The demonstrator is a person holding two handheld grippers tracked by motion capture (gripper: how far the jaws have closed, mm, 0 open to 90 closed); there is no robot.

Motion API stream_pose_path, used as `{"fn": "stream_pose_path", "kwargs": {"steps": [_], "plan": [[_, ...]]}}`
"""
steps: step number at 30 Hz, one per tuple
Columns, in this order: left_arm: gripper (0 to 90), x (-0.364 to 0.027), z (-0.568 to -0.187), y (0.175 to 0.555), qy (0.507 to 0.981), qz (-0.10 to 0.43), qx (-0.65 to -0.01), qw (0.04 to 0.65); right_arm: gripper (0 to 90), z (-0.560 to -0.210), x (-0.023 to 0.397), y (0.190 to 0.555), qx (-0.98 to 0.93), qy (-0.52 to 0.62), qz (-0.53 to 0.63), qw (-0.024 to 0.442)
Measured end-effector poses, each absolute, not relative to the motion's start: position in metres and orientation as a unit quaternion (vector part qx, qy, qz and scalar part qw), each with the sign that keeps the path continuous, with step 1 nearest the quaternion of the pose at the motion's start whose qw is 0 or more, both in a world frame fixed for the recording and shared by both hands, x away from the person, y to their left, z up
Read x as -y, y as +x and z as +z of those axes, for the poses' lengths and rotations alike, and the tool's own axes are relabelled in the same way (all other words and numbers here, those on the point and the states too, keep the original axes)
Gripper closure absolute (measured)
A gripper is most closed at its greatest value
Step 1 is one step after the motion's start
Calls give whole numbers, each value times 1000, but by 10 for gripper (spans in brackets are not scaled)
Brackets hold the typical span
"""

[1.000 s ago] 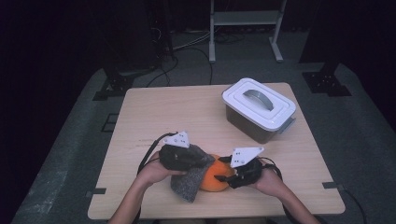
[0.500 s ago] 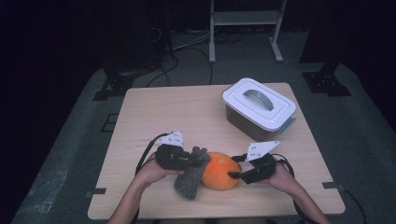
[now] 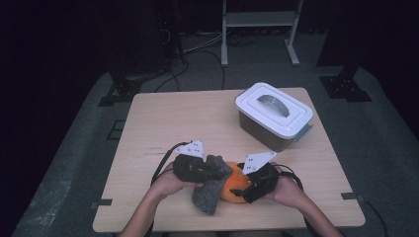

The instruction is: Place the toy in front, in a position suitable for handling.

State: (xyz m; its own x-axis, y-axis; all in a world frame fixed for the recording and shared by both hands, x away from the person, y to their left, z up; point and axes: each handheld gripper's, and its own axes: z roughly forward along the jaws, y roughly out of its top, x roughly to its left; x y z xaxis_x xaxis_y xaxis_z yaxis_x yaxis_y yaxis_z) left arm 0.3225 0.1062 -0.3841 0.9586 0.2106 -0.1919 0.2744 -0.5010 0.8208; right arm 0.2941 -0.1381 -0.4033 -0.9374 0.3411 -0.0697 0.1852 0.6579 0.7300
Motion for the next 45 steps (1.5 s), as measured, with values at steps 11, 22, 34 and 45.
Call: {"fn": "stream_pose_path", "kwargs": {"steps": [11,22,34,45], "plan": [[773,-130,-366,326,851,-2,-149,504,490,-398,132,302,-879,119,448,116],[774,-138,-374,328,852,-11,-161,499,484,-418,127,309,-872,105,472,80],[773,-127,-377,329,861,-15,-158,483,413,-426,164,308,-869,121,475,71],[773,-106,-368,321,864,-13,-127,486,350,-409,154,300,-889,130,430,87]]}}
